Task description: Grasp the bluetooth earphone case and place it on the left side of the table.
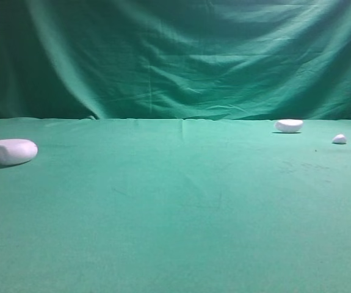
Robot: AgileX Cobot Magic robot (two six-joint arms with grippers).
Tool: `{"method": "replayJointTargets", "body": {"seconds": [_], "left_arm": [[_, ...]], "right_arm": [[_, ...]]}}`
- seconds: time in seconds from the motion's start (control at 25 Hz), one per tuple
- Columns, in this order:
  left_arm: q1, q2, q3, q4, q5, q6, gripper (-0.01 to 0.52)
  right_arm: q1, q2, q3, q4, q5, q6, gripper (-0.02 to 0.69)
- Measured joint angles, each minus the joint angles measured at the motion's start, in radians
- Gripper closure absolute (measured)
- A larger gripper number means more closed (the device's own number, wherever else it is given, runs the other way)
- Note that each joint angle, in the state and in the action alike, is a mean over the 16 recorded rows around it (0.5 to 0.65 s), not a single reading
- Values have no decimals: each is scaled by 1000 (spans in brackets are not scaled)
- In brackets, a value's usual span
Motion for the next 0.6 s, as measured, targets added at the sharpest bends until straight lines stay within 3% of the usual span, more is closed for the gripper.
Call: {"method": "replayJointTargets", "body": {"seconds": [0.24, 0.6], "left_arm": [[0, 0, 0, 0, 0, 0, 514], [0, 0, 0, 0, 0, 0, 514]], "right_arm": [[0, -260, 247, 3, -26, 22, 665], [0, -561, 455, 0, -66, -1, 665]]}}
